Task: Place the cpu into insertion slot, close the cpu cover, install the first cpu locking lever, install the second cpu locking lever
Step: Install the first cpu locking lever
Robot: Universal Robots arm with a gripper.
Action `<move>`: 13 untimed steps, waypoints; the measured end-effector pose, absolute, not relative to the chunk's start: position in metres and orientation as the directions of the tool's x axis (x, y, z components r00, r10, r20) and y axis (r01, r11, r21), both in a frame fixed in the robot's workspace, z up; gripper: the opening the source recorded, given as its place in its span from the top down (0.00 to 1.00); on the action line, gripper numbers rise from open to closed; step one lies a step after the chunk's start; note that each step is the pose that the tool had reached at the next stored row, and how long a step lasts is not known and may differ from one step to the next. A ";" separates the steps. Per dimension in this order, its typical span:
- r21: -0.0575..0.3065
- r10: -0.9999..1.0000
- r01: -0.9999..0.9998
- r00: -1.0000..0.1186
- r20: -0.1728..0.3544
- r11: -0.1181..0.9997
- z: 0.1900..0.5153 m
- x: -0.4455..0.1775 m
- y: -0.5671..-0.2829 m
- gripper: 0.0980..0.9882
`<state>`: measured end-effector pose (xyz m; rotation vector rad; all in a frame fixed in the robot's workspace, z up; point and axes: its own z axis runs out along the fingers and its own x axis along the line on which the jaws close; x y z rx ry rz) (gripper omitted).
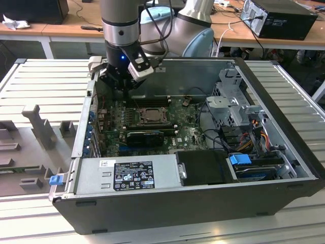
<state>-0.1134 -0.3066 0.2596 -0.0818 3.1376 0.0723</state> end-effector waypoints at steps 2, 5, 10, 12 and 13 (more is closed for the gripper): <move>0.046 -0.052 -0.052 -0.999 -0.003 0.998 0.257 -0.113 -0.300 0.99; 0.046 -0.052 -0.052 -0.999 -0.003 0.998 0.255 -0.113 -0.292 0.99; 0.046 -0.052 -0.052 -0.999 -0.003 0.998 0.254 -0.108 -0.285 0.99; 0.046 -0.052 -0.052 -0.999 -0.003 0.998 0.253 -0.105 -0.285 0.99; 0.046 -0.052 -0.052 -0.999 -0.003 0.998 0.253 -0.102 -0.285 0.99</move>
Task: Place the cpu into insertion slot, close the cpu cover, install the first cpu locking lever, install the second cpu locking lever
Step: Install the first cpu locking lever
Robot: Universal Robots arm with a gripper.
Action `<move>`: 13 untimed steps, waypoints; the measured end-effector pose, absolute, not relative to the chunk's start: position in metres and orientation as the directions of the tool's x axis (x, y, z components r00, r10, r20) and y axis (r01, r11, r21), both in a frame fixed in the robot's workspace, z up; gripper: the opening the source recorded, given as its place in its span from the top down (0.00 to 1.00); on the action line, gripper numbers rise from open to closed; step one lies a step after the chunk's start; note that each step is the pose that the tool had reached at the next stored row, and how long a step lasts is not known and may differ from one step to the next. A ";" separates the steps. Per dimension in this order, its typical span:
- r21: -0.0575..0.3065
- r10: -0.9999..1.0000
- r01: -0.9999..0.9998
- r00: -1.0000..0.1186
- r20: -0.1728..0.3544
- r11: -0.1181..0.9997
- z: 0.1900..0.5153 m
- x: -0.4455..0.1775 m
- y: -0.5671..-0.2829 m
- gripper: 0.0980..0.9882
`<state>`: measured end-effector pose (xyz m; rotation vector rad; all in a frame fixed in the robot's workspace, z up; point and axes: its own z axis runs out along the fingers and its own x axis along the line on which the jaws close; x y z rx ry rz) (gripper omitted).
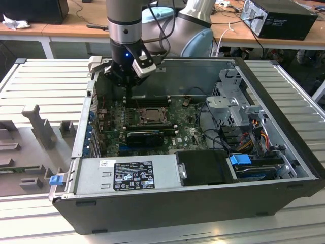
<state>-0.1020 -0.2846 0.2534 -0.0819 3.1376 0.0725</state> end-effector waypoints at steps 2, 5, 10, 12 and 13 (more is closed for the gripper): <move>0.046 -0.052 -0.052 -0.999 -0.003 0.998 0.253 -0.099 -0.285 0.99; 0.046 -0.052 -0.052 -0.999 -0.003 0.998 0.253 -0.095 -0.285 0.99; 0.046 -0.052 -0.052 -0.999 -0.003 0.998 0.253 -0.087 -0.285 0.99; 0.046 -0.052 -0.052 -0.999 -0.003 0.998 0.252 -0.084 -0.285 0.99; 0.046 -0.052 -0.052 -0.999 -0.003 0.998 0.252 -0.083 -0.285 0.99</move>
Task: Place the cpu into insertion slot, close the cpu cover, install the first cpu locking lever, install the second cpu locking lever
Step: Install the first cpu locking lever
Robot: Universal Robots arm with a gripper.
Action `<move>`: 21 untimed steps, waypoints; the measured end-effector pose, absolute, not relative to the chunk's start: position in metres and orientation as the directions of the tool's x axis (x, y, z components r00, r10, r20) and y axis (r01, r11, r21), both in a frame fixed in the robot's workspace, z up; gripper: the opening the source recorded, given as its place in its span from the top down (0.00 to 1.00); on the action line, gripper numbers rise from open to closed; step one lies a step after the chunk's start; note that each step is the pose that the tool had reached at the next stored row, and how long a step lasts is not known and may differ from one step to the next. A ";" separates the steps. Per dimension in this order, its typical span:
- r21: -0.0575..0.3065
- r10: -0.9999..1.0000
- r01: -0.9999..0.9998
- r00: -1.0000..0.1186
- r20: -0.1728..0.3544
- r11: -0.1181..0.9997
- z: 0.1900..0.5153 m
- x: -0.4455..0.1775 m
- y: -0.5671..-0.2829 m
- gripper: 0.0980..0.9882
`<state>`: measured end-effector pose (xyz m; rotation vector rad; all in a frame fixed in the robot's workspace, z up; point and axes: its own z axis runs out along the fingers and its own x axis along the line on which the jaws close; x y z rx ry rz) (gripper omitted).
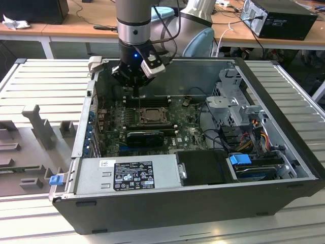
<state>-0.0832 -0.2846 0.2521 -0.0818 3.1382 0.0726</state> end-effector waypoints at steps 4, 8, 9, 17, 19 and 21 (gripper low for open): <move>0.046 -0.052 -0.052 -0.999 -0.002 0.998 0.252 -0.063 -0.285 0.99; 0.046 -0.052 -0.052 -0.999 -0.001 0.998 0.252 -0.053 -0.285 0.99; 0.046 -0.052 -0.052 -0.999 -0.001 0.998 0.252 -0.049 -0.285 0.99; 0.047 -0.052 -0.052 -0.999 -0.001 0.998 0.252 -0.037 -0.285 0.99; 0.047 -0.052 -0.052 -0.999 -0.001 0.998 0.252 -0.037 -0.285 0.99; 0.048 -0.052 -0.052 -0.999 -0.001 0.998 0.251 -0.037 -0.285 0.99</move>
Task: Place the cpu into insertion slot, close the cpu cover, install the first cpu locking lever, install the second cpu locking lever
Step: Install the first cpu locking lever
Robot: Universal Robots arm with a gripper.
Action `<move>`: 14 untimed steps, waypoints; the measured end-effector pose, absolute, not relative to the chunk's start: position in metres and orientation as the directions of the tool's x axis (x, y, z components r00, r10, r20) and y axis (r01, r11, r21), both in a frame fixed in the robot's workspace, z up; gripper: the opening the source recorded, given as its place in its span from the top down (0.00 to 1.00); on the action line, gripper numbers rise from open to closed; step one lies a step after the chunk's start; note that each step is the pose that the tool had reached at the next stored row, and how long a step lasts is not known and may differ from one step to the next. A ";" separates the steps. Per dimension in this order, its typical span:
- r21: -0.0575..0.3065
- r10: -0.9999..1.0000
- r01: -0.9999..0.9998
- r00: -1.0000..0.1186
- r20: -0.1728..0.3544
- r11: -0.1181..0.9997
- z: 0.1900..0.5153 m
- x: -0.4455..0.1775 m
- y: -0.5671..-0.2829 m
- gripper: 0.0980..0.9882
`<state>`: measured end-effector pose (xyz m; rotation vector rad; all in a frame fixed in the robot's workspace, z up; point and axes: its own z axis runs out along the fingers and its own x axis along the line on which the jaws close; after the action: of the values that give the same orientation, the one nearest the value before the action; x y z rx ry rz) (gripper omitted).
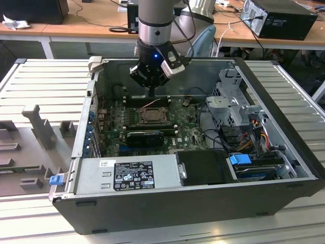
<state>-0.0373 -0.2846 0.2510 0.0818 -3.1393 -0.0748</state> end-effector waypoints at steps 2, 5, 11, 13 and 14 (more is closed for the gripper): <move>0.063 -0.052 -0.052 -0.999 -0.001 0.997 0.250 -0.037 -0.285 0.99; 0.098 -0.051 -0.051 -0.999 -0.004 0.994 0.248 -0.036 -0.285 0.99; 0.099 -0.051 -0.051 -0.999 -0.003 0.994 0.237 -0.034 -0.284 0.99; 0.099 -0.051 -0.051 -0.999 -0.003 0.994 0.235 -0.033 -0.284 0.99; 0.099 -0.051 -0.051 -0.999 -0.003 0.994 0.233 -0.033 -0.284 0.99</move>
<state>-0.0328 -0.2839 0.2333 0.0803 -3.1376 -0.1561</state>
